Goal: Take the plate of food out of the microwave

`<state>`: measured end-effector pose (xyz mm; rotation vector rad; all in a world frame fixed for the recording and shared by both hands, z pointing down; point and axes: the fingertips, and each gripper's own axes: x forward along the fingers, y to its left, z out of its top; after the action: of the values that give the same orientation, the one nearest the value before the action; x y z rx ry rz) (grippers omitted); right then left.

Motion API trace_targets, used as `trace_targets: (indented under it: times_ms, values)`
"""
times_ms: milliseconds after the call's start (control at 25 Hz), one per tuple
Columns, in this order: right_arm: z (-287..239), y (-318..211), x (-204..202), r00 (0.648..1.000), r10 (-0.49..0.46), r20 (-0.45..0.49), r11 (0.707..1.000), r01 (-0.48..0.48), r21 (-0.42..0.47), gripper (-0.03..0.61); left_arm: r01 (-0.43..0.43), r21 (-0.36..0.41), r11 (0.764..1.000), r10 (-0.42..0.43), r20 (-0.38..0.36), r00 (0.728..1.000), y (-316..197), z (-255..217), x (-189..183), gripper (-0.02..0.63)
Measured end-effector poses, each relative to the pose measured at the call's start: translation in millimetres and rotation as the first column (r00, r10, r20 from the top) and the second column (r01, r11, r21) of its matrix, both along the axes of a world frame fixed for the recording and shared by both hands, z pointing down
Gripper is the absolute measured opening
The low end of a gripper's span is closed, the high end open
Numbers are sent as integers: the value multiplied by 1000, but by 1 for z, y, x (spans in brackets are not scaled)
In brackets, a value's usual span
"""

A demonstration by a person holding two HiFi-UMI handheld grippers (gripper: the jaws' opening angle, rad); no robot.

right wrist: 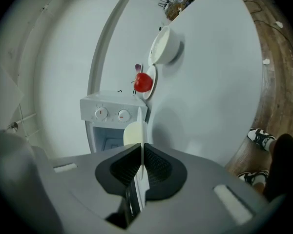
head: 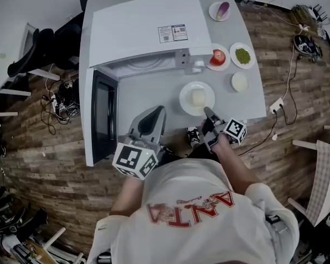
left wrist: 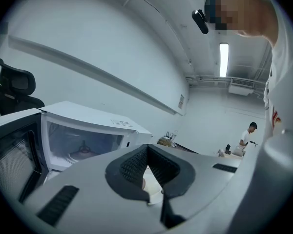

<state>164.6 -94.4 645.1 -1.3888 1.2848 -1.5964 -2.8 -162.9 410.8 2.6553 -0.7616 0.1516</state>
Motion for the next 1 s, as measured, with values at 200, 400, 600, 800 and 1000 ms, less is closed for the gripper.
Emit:
trace_targets:
  times_ms: [200, 400, 600, 800, 1000]
  values:
    - [16, 9, 30, 998, 67, -17, 997, -68, -27, 17, -29, -5, 1000, 29, 13, 1000, 7, 1, 13, 9]
    - [32, 14, 46, 995, 101, -18, 991, -103, -86, 18, -22, -15, 1000, 22, 25, 999, 9, 5, 13, 9]
    - [35, 9, 51, 995, 100, -22, 989, -102, -106, 17, 6, -25, 1000, -5, 30, 1000, 10, 8, 8, 9]
    - [41, 3, 56, 996, 76, -47, 985, -83, -153, 18, 17, -26, 1000, -17, 33, 999, 9, 10, 7, 9]
    - [31, -4, 57, 983, -59, -174, 983, 27, -180, 92, 22, -33, 999, -21, 36, 999, 8, 11, 7, 9]
